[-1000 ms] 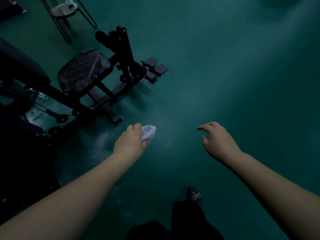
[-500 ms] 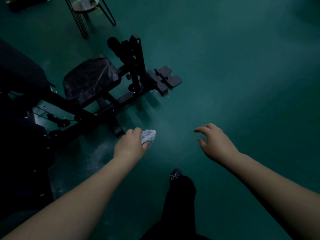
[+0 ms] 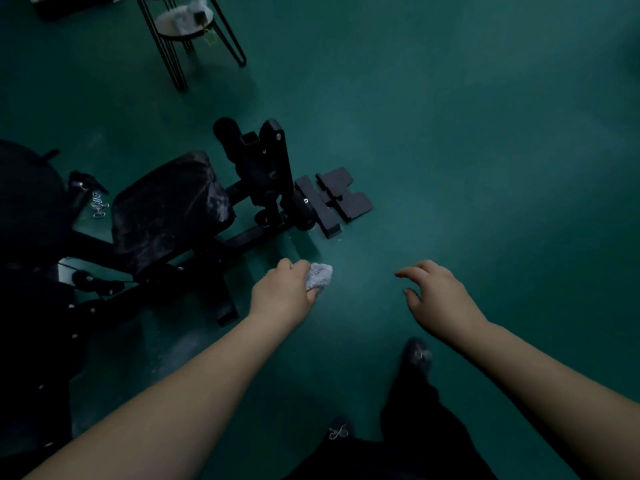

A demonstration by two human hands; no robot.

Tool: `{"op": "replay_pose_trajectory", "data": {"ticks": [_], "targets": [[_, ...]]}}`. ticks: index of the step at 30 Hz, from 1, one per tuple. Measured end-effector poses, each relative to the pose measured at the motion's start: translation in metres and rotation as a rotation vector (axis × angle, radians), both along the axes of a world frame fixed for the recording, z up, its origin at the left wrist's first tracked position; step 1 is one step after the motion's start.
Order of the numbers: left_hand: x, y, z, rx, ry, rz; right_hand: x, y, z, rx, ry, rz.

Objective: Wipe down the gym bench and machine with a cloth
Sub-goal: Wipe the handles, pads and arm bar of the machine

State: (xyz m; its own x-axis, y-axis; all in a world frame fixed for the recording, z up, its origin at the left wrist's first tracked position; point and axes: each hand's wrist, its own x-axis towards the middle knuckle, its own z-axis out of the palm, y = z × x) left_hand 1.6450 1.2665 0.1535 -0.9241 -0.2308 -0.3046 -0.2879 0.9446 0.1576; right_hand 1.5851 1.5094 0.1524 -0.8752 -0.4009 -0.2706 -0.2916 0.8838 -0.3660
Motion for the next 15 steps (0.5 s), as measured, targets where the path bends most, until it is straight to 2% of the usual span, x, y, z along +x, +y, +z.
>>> {"op": "replay_pose_trajectory", "data": {"ticks": [8, 15], "targets": [[-0.163, 0.015, -0.004, 0.074, 0.015, 0.153, -0.195, -0.001, -0.002, 0.003, 0.023, 0.176], [-0.267, 0.018, 0.008, 0.108, 0.087, 0.230, -0.339, -0.015, 0.015, 0.031, 0.042, 0.347]]}}
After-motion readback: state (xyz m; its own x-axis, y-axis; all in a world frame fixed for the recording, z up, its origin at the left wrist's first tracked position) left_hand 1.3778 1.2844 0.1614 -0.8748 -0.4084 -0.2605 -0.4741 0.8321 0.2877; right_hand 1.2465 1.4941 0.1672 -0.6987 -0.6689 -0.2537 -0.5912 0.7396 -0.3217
